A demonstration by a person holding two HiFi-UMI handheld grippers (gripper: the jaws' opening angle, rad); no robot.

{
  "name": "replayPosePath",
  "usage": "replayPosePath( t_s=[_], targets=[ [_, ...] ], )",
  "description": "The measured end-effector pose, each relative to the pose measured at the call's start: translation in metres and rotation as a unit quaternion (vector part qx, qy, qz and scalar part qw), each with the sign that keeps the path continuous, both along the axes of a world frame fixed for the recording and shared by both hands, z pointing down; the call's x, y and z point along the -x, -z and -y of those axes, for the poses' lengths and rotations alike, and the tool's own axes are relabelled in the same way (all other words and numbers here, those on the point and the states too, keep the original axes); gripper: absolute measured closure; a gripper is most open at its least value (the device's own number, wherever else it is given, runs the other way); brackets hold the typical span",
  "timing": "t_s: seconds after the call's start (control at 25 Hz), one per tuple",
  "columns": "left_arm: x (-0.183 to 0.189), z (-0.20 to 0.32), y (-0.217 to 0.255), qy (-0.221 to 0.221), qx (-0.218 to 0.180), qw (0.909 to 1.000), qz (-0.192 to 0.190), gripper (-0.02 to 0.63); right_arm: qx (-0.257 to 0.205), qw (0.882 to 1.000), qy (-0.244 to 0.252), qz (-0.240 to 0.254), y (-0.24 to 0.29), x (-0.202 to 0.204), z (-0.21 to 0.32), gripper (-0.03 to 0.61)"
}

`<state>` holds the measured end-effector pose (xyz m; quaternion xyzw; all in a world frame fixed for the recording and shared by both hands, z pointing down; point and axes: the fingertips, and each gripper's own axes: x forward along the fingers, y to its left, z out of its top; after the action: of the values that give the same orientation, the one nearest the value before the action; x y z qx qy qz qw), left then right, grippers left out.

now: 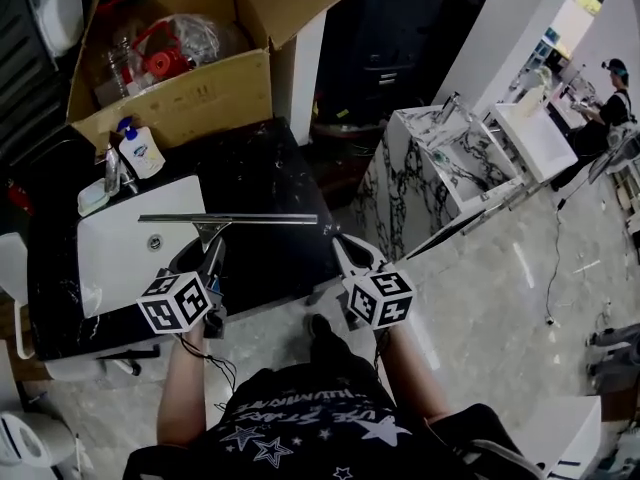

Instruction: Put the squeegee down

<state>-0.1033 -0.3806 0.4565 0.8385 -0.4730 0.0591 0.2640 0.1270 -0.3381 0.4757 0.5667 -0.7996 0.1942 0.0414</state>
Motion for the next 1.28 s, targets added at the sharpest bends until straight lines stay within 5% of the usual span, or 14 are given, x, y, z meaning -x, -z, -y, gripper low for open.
replayPosePath(
  t_s=[0.8,1.28],
  targets=[
    [-0.102,0.136,-0.025,0.084,0.042,0.9953,0.026,0.462,0.01,0.996,0.088,0.013,-0.009,-0.093,0.158,0.528],
    [-0.129,0.182,-0.067,0.131,0.116,0.9839,0.035,0.46,0.022,0.993,0.114,0.024,-0.028,-0.12,0.204,0.528]
  ],
)
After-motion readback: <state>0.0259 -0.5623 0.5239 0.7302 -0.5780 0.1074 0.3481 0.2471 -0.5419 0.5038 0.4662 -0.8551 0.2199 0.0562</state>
